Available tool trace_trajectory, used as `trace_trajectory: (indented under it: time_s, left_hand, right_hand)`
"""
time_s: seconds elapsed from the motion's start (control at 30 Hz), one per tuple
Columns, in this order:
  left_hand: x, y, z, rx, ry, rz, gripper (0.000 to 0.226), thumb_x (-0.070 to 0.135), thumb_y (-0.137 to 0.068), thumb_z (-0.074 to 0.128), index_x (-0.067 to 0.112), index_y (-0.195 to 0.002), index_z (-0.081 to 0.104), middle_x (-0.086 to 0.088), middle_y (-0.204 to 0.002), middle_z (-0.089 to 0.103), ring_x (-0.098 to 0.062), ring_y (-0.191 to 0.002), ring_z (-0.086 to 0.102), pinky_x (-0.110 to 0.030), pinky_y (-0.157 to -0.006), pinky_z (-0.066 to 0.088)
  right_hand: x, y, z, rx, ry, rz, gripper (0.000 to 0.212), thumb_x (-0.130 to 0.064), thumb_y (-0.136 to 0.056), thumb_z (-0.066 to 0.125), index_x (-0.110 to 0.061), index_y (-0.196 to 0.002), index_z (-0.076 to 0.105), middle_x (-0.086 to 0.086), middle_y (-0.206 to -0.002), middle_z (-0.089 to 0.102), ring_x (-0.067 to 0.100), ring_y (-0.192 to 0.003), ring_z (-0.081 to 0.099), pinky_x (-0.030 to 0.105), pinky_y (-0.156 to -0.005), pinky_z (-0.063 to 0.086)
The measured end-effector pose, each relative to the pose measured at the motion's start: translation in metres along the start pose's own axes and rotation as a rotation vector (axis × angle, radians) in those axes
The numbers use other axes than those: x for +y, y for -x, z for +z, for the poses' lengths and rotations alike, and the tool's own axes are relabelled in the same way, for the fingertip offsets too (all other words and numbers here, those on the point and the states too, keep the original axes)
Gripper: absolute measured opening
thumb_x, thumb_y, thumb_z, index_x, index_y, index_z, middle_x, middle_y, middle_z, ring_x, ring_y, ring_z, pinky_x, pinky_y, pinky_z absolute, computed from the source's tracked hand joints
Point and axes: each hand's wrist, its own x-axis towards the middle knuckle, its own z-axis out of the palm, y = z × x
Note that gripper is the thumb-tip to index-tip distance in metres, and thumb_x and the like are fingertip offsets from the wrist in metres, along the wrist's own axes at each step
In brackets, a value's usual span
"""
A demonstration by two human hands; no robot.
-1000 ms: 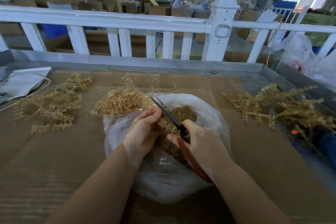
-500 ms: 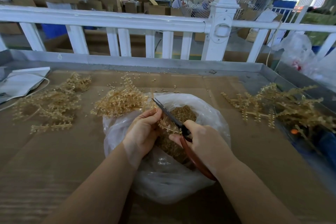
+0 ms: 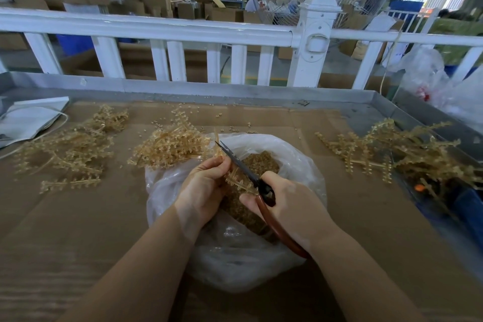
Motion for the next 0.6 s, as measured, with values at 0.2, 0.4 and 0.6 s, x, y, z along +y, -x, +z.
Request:
trace_trajectory:
  time_s: [0.2, 0.4, 0.6]
  left_hand:
    - [-0.0007, 0.0013, -0.0001, -0.045, -0.020, 0.017, 0.014, 0.005, -0.068, 0.058, 0.005, -0.081, 0.061, -0.002, -0.060, 0.062, -0.013, -0.052, 0.060, -0.022, -0.053, 0.051]
    - [-0.0002, 0.0010, -0.0011, -0.064, -0.013, 0.005, 0.015, 0.005, -0.067, 0.059, 0.005, -0.081, 0.064, -0.003, -0.063, 0.065, -0.012, -0.053, 0.062, -0.021, -0.053, 0.052]
    - [0.0005, 0.0021, -0.0002, -0.066, 0.007, -0.003, 0.012, 0.005, -0.069, 0.059, 0.004, -0.081, 0.061, -0.002, -0.056, 0.062, -0.011, -0.048, 0.060, -0.020, -0.049, 0.051]
  right_hand:
    - [-0.0014, -0.0017, 0.0004, -0.029, -0.055, 0.002, 0.034, -0.060, -0.086, 0.052, -0.030, -0.078, 0.040, -0.009, -0.070, 0.052, 0.003, -0.067, 0.052, 0.017, -0.062, 0.038]
    - [-0.0018, -0.0046, 0.0013, -0.033, -0.090, 0.024, 0.036, -0.058, -0.086, 0.055, -0.023, -0.082, 0.047, -0.007, -0.071, 0.055, 0.004, -0.067, 0.053, 0.016, -0.061, 0.040]
    - [0.0003, -0.0075, 0.0013, -0.021, -0.094, 0.031, 0.036, -0.060, -0.083, 0.057, -0.026, -0.078, 0.049, -0.010, -0.067, 0.054, 0.002, -0.064, 0.053, 0.013, -0.056, 0.037]
